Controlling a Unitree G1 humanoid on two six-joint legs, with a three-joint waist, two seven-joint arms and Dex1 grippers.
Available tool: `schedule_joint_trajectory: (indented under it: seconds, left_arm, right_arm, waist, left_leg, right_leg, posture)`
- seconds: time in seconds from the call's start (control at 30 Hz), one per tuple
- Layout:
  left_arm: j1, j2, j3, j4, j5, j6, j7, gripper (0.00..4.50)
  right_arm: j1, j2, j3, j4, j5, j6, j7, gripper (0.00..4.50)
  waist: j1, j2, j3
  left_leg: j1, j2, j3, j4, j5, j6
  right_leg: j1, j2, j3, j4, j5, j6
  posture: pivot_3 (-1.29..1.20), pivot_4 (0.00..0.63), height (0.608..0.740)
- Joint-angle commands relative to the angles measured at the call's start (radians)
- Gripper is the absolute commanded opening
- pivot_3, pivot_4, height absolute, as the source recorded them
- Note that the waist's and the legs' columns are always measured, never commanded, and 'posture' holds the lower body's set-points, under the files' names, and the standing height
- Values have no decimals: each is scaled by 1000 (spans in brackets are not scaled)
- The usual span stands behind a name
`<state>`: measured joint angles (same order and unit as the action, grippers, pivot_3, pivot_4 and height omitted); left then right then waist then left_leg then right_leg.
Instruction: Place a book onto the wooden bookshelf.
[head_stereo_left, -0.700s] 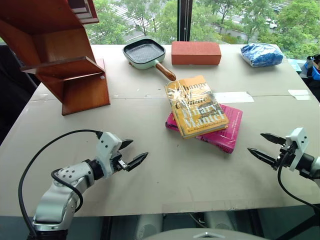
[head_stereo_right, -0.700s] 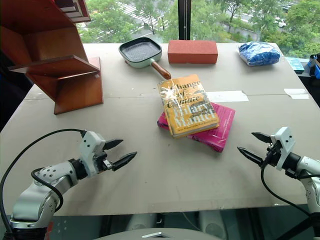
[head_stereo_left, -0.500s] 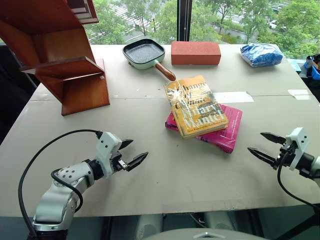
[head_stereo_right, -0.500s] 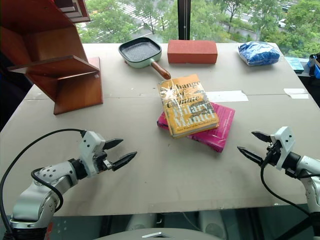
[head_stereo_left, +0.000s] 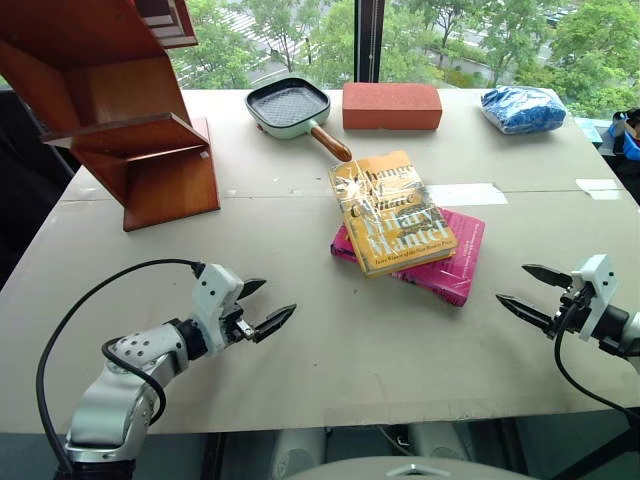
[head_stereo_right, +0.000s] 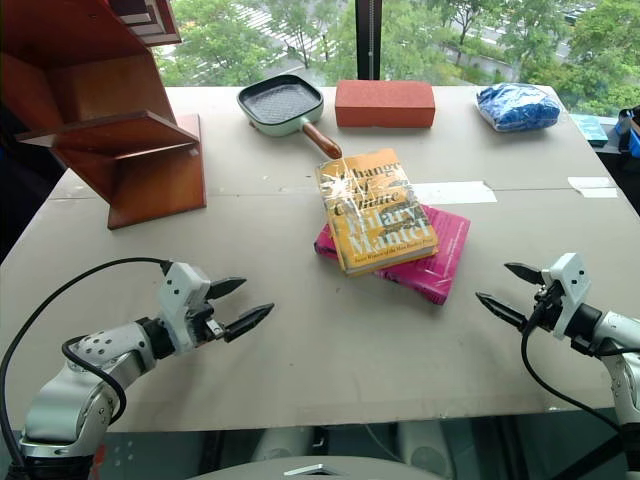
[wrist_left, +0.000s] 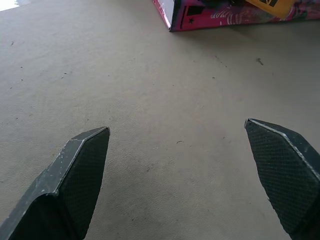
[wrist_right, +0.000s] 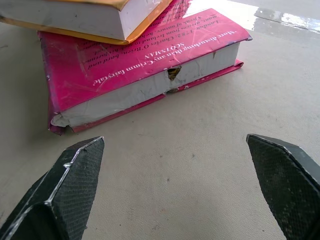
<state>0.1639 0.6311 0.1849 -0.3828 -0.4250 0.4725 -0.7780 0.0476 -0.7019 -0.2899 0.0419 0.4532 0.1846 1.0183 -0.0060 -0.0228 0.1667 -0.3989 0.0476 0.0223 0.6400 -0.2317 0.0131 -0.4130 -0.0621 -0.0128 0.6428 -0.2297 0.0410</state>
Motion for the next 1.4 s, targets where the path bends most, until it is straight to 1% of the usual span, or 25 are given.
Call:
schedule_joint_trajectory:
  seconds: [0.03,0.13,0.2,0.27,0.3,0.37,0.4,0.43,0.5,0.6,0.63,0.67,0.8,0.93,1.07,1.3,1.4]
  left_arm:
    - [-8,11,13,-28,-5,-22,-2,4462]
    - [-30,22,23,-16,-4,-25,-4,4462]
    - [-69,36,34,-11,-19,-15,-12,4462]
    - [-91,86,48,-28,-102,48,-93,4462]
    - [-93,118,53,-35,-124,61,-133,4495]
    - [-110,170,63,-23,-137,68,-177,4500]
    - [-132,190,70,-5,-135,64,-182,4500]
    - [-163,208,72,17,-118,52,-177,4500]
    - [-214,234,65,52,-79,23,-172,4500]
    - [-266,243,58,68,-61,12,-160,4500]
    - [-282,242,59,60,-61,19,-147,4500]
    - [-293,240,64,46,-71,38,-135,4500]
    - [-293,262,100,-31,-132,133,-113,4500]
    - [-276,282,139,-92,-138,166,-84,4500]
    - [-258,253,184,-129,-163,178,-46,4500]
    - [-228,240,184,-160,-168,170,-28,4500]
    - [-226,241,182,-167,-171,172,-23,4500]
  right_arm:
    - [-19,-5,-17,-6,4,-25,0,4500]
    - [-87,11,-19,19,-5,-5,-65,4500]
    - [-180,27,-4,53,-23,24,-132,4500]
    - [-296,49,10,98,-27,58,-185,4500]
    - [-351,62,21,122,-31,71,-202,4254]
    - [-451,86,53,181,-59,84,-234,3698]
    - [-508,102,78,226,-84,85,-253,3272]
    - [-570,120,110,276,-111,84,-261,2736]
    - [-683,157,169,392,-171,66,-280,1886]
    - [-828,208,237,583,-256,7,-303,280]
    - [-884,227,262,661,-291,-21,-322,53]
    - [-936,246,278,737,-317,-51,-342,53]
    - [-1090,299,296,980,-382,-159,-406,53]
    - [-1189,328,293,1133,-418,-224,-434,53]
    - [-1250,363,287,1208,-433,-247,-405,53]
    - [-1304,408,279,1252,-453,-263,-342,53]
    - [-1319,423,275,1259,-451,-259,-275,53]
  waist:
    - [0,0,0]
    - [-3,0,0]
    - [-6,0,0]
    - [-11,-1,1]
    - [-11,0,2]
    - [-12,0,2]
    - [-10,1,2]
    - [-9,1,2]
    - [-6,0,4]
    - [-9,1,5]
    - [-9,1,5]
    - [-11,1,6]
    - [-11,1,7]
    - [-12,1,7]
    - [-14,1,7]
    - [-23,2,7]
    - [-29,2,7]
  left_leg:
    - [0,0,0,0,0,0]
    - [0,0,0,1,0,0]
    - [0,0,0,1,0,0]
    - [0,0,0,4,0,0]
    - [0,1,0,6,0,0]
    - [0,1,0,6,0,0]
    - [0,1,0,5,0,0]
    - [0,1,0,5,0,0]
    - [-1,1,-1,5,0,0]
    - [-1,1,-1,5,0,0]
    - [-2,1,0,5,0,0]
    - [-2,1,0,5,0,0]
    - [-5,1,0,5,0,0]
    - [-13,1,0,5,0,-1]
    - [-16,1,0,5,0,-1]
    - [-15,1,-1,6,0,-1]
    - [-15,1,-1,7,0,-1]
  right_leg:
    - [0,0,0,0,0,0]
    - [0,0,0,0,0,0]
    - [0,0,0,1,0,0]
    - [0,1,1,3,0,0]
    - [0,2,1,5,1,0]
    - [0,2,1,5,1,0]
    - [0,3,1,5,1,-1]
    - [0,3,1,5,1,-2]
    - [-1,3,1,5,2,-4]
    - [-1,4,3,5,3,-4]
    - [-1,4,3,5,4,-4]
    - [-2,4,3,4,5,-1]
    - [-4,4,4,4,6,0]
    - [-12,4,4,3,6,0]
    - [-14,4,4,4,6,0]
    - [-14,4,3,6,6,0]
    - [-14,4,3,8,6,0]
  posture:
    - [0,150,740]
    - [0,150,740]
    - [0,150,740]
    - [0,150,740]
    - [0,150,740]
    - [0,150,740]
    - [0,150,740]
    - [0,150,740]
    - [0,150,740]
    - [0,150,740]
    - [0,150,740]
    - [0,150,740]
    - [0,150,740]
    - [0,150,740]
    - [0,150,740]
    - [0,150,740]
    - [0,150,740]
